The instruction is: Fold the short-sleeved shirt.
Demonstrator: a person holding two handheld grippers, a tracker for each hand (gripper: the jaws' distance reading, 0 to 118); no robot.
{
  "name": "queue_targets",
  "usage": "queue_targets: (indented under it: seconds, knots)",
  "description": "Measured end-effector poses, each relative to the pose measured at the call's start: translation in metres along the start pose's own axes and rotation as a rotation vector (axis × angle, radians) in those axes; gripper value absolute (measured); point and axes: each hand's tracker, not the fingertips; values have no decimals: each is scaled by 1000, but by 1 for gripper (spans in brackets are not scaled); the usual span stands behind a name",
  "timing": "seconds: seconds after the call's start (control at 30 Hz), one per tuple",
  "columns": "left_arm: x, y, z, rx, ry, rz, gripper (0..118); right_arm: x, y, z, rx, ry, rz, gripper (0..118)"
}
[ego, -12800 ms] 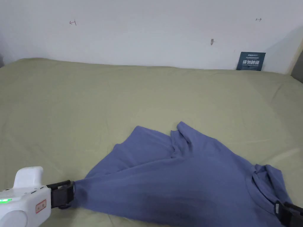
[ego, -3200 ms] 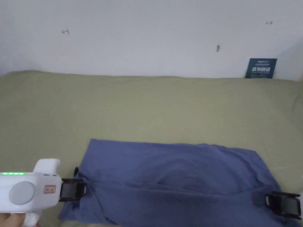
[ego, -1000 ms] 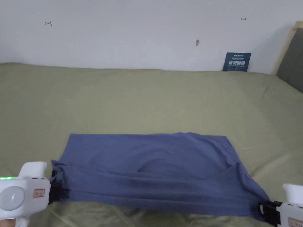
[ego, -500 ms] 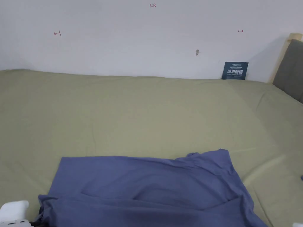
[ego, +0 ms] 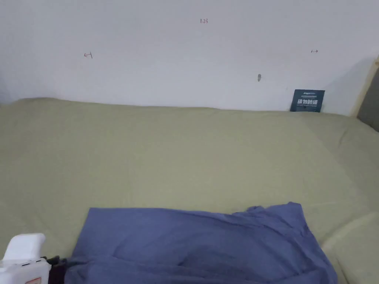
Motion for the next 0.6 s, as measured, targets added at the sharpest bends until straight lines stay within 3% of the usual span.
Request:
queue_targets:
  seconds: [0.33,0.4,0.43,0.5,0.53,0.57,0.6]
  knots:
    - [27,82,-96,-20,12,-15,0,-13,36,-41,-23,10,36,0]
    - [30,101,-122,-40,32,-25,6,-17,39,-53,-29,12,47,0]
    - [30,108,-135,-46,49,-25,17,-18,43,-57,-35,10,53,0]
    - [28,116,-155,-73,96,-26,56,-20,46,-66,-39,13,55,0]
    - [27,120,-165,-81,107,-34,67,-21,46,-70,-41,15,55,0]
    - [27,123,-177,-90,120,-33,67,-21,50,-75,-43,15,54,0]
    - [27,126,-186,-94,130,-35,102,-21,51,-78,-47,16,53,0]
